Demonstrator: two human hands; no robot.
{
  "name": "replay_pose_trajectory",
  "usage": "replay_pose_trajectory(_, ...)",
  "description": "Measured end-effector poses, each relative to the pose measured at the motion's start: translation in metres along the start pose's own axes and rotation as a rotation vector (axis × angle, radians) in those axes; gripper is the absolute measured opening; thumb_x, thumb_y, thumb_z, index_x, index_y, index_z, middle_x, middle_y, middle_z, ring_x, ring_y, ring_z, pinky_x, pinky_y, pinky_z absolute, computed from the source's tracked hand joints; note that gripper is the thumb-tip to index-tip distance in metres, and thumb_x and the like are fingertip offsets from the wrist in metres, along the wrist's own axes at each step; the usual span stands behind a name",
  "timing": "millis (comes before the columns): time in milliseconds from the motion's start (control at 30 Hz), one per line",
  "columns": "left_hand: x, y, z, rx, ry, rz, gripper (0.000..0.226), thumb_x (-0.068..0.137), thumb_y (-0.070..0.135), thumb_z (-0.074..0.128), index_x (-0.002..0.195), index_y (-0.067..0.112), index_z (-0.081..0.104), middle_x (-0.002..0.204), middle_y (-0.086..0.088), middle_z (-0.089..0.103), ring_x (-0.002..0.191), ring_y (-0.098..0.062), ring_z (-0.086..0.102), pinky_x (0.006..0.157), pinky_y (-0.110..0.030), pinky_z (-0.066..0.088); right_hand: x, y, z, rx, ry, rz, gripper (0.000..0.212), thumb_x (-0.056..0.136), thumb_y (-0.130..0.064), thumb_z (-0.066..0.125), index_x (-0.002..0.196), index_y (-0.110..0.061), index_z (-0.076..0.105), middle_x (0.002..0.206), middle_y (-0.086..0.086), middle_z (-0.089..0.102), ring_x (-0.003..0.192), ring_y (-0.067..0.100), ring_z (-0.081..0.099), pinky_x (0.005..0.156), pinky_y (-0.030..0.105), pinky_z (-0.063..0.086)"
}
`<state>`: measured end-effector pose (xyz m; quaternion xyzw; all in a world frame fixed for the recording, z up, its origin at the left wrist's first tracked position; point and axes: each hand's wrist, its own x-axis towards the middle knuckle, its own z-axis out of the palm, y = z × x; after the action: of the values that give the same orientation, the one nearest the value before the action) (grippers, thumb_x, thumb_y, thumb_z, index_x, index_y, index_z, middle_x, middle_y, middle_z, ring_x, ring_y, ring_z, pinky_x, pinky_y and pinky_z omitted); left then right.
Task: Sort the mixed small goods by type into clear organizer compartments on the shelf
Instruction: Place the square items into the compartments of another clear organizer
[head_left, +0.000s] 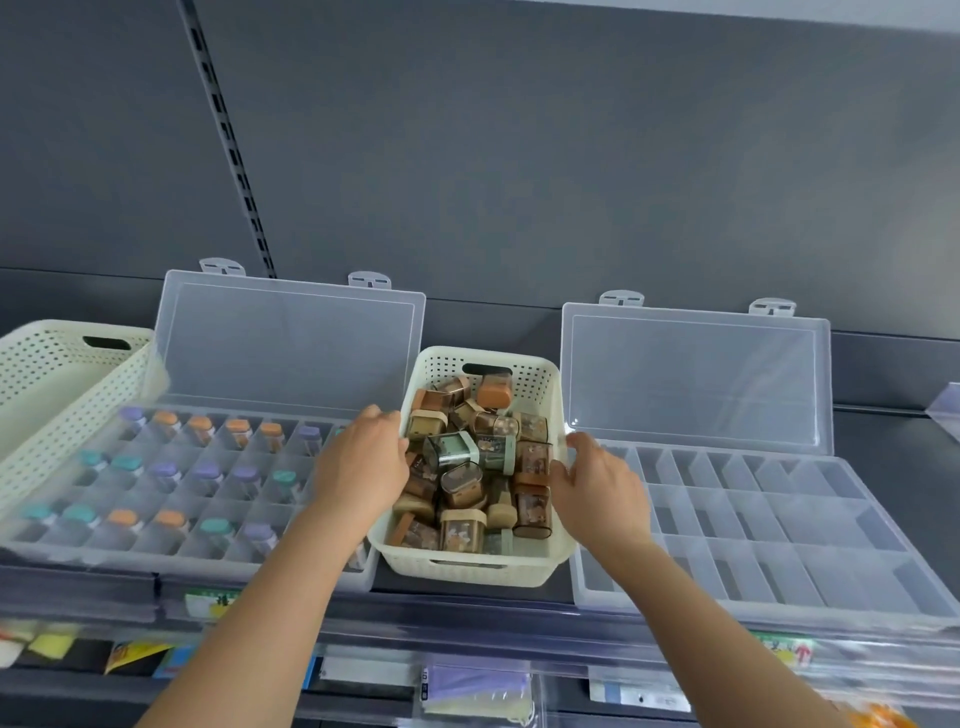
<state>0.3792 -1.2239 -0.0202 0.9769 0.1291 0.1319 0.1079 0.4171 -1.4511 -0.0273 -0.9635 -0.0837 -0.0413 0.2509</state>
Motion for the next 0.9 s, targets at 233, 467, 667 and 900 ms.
replay_pose_trajectory(233, 0.0, 0.011, -0.015, -0.176, -0.182, 0.329, 0.052, 0.083, 0.025, 0.057, 0.134, 0.035, 0.051, 0.132, 0.014, 0.047, 0.125, -0.01, 0.036, 0.105, -0.038, 0.026, 0.019, -0.037, -0.002, -0.144, 0.02, -0.517, 0.045, 0.086, -0.018, 0.057, 0.131, -0.019, 0.052, 0.124, -0.001, 0.058, 0.114, 0.023, 0.048, 0.096, 0.035, 0.041)
replay_pose_trajectory(467, 0.005, 0.01, -0.012, -0.188, -0.204, 0.292, 0.046, 0.088, 0.034, 0.062, 0.133, 0.032, 0.052, 0.134, 0.012, 0.051, 0.122, -0.012, 0.046, 0.103, -0.037, 0.031, 0.039, -0.048, 0.012, -0.34, -0.208, -0.546, 0.042, 0.084, -0.018, 0.06, 0.126, -0.021, 0.052, 0.12, -0.001, 0.055, 0.11, 0.022, 0.044, 0.096, 0.037, 0.042)
replay_pose_trajectory(667, 0.007, 0.011, -0.017, -0.459, -0.09, 0.16, 0.038, 0.083, 0.028, 0.07, 0.118, 0.031, 0.056, 0.116, 0.022, 0.051, 0.097, 0.001, 0.047, 0.079, -0.018, 0.038, 0.047, -0.046, 0.004, -0.207, -0.194, -0.508, 0.04, 0.078, -0.034, 0.066, 0.114, -0.018, 0.059, 0.116, 0.005, 0.053, 0.108, 0.025, 0.047, 0.088, 0.035, 0.045)
replay_pose_trajectory(900, 0.019, 0.053, -0.027, -0.621, 0.078, 0.161, 0.035, 0.084, 0.028, 0.07, 0.118, 0.033, 0.062, 0.111, 0.019, 0.047, 0.088, -0.001, 0.052, 0.078, -0.016, 0.044, 0.055, -0.019, -0.037, 0.149, -0.006, -0.332, 0.044, 0.073, -0.03, 0.073, 0.114, -0.017, 0.062, 0.101, 0.0, 0.059, 0.083, 0.015, 0.058, 0.071, 0.024, 0.047)
